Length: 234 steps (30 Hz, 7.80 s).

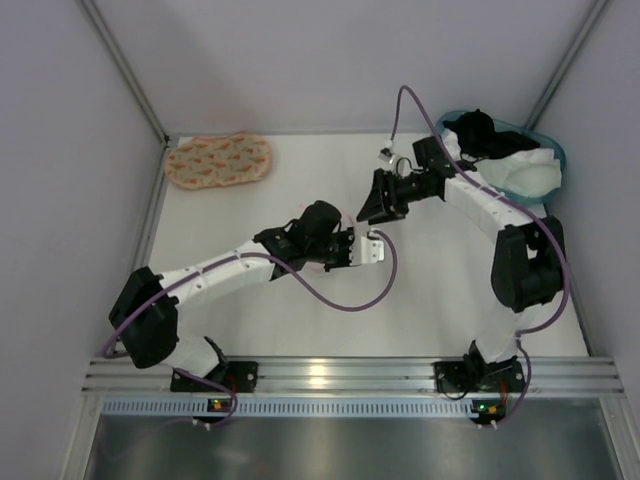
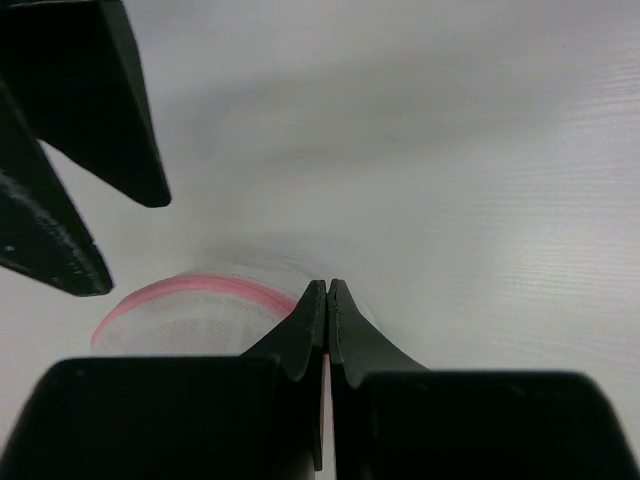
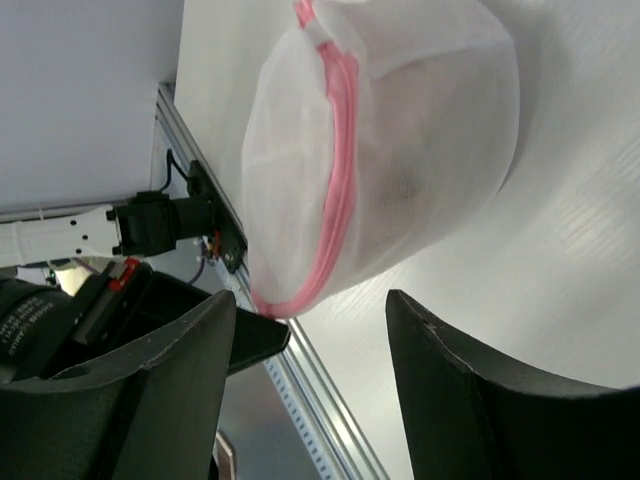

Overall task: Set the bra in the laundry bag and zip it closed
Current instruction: Zip the laundry bag at the center of the board, then move the laundry bag to the center of the board.

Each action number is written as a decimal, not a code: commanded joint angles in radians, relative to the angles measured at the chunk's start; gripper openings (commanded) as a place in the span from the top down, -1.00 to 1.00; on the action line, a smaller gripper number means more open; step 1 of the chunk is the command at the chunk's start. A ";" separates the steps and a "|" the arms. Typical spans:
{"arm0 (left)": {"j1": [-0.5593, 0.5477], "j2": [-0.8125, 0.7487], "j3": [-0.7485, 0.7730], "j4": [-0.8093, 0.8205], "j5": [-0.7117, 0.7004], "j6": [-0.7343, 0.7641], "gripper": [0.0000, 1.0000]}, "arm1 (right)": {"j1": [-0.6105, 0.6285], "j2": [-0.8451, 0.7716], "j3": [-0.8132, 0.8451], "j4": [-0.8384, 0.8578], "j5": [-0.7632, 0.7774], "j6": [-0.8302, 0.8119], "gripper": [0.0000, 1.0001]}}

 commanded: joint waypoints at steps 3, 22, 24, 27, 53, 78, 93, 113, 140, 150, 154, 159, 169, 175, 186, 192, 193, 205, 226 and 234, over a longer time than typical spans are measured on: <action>0.002 0.011 0.057 0.011 -0.016 -0.047 1.00 | 0.013 -0.089 -0.156 0.057 -0.052 0.057 -0.20; -0.001 -0.026 0.000 0.018 0.055 -0.018 1.00 | 0.071 -0.023 -0.156 0.174 -0.113 0.178 0.06; -0.001 -0.016 0.008 0.018 0.055 -0.035 1.00 | 0.074 -0.019 -0.161 0.184 -0.118 0.183 0.34; -0.001 -0.009 0.023 0.017 0.053 -0.045 1.00 | 0.080 -0.008 -0.149 0.176 -0.119 0.177 0.81; -0.008 -0.134 -0.030 -0.154 0.147 -0.110 1.00 | 0.031 0.218 0.195 0.173 -0.121 0.101 0.99; -0.004 0.071 0.186 -0.048 -0.036 -0.337 1.00 | 0.120 0.010 -0.064 -0.031 -0.107 -0.049 -0.03; -0.011 -0.033 0.039 -0.049 0.050 -0.322 1.00 | 0.110 0.106 0.061 -0.079 -0.073 -0.107 1.00; -0.012 -0.108 -0.079 -0.112 0.055 -0.555 1.00 | 0.081 0.146 0.207 -0.036 -0.072 -0.072 -0.06; 0.006 0.074 0.148 0.003 -0.019 -0.592 1.00 | 0.088 -0.028 -0.167 0.150 -0.187 0.111 1.00; 0.005 -0.044 -0.010 -0.017 0.091 -0.595 1.00 | 0.070 0.072 -0.029 0.049 -0.162 0.023 1.00; 0.005 -0.081 -0.061 -0.038 0.101 -0.596 1.00 | 0.068 0.110 0.040 0.017 -0.159 0.000 1.00; 0.005 -0.101 -0.081 -0.052 0.110 -0.604 1.00 | 0.068 0.145 0.098 0.015 -0.158 -0.011 1.00; 0.006 -0.068 -0.040 -0.057 0.044 -0.671 1.00 | 0.071 0.106 0.144 -0.022 -0.149 -0.034 0.14; 0.017 -0.035 0.016 -0.038 0.019 -0.653 1.00 | 0.021 0.043 0.089 -0.169 -0.113 -0.156 0.04; 0.019 0.028 0.114 -0.014 -0.005 -0.558 1.00 | 0.051 -0.013 -0.081 -0.139 -0.207 -0.097 0.01; 0.019 0.042 0.123 -0.014 -0.004 -0.547 1.00 | 0.090 0.026 -0.058 -0.099 -0.251 -0.049 0.05; 0.019 0.042 0.120 -0.014 -0.002 -0.541 1.00 | 0.093 0.030 -0.055 -0.099 -0.259 -0.043 0.05; 0.019 -0.036 0.034 -0.020 0.058 -0.477 1.00 | 0.094 0.098 -0.003 -0.071 -0.325 -0.026 1.00; 0.014 -0.141 -0.052 -0.106 0.090 -0.463 0.33 | 0.018 0.164 0.092 0.001 -0.274 -0.017 1.00; 0.136 -0.104 0.106 -0.106 0.169 -0.596 -0.35 | -0.002 0.211 0.100 0.220 -0.170 0.112 1.00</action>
